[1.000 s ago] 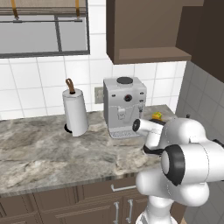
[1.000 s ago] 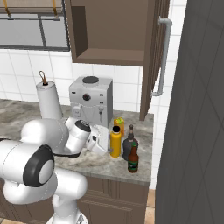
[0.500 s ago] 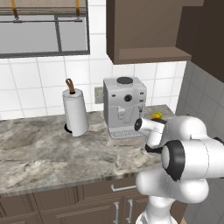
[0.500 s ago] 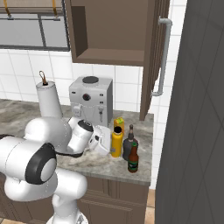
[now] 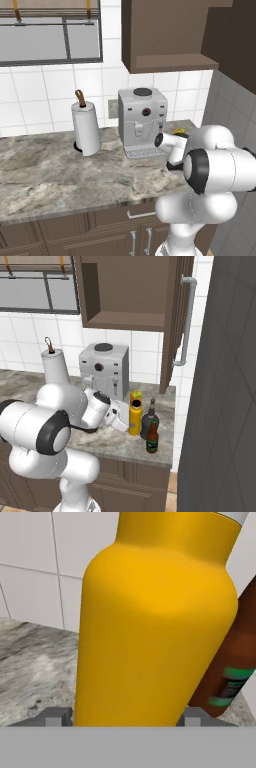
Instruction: Sort all alcoholic drinks to one cabinet, and non-alcoholic drinks to the other.
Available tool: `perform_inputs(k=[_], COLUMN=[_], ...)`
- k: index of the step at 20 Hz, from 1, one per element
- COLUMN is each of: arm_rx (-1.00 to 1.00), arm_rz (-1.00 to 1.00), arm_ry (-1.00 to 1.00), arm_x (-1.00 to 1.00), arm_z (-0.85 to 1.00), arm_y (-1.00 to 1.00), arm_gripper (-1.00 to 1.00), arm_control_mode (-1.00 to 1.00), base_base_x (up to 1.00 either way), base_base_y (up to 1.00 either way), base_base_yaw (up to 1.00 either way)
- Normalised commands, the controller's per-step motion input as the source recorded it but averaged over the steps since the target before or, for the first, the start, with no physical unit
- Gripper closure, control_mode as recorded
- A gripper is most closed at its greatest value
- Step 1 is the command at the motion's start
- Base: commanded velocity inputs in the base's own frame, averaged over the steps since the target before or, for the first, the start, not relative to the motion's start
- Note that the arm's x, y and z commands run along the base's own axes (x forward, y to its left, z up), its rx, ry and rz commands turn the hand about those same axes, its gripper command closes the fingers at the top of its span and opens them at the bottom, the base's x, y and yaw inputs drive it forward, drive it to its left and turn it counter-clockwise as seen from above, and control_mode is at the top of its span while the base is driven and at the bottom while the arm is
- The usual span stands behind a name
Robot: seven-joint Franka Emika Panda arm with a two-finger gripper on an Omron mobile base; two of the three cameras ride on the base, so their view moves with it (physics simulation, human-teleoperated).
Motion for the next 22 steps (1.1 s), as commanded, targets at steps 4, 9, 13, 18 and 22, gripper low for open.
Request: perform_inputs(k=[4, 9, 13, 18, 22], arm_rx=[0.0, 0.0, 0.0, 0.0, 0.0], arm_rz=[0.0, 0.0, 0.04, 0.06, 0.07], arm_ry=[0.08, 0.0, 0.0, 0.0, 0.0], arm_x=[0.0, 0.0, 0.0, -0.04, -0.12], arm_z=[-0.03, 0.0, 0.05, 0.2, 0.34], arm_y=[0.0, 0.09, 0.19, 0.25, 0.21], arm_gripper=[1.0, 1.0, 1.0, 1.0, 1.0], arm_control_mode=[-1.0, -1.0, -1.0, -1.0, -1.0], base_base_x=[0.0, 0.0, 0.0, 0.0, 0.0], base_base_y=[0.0, 0.0, 0.0, 0.0, 0.0], base_base_yaw=[0.0, 0.0, 0.0, 0.0, 0.0])
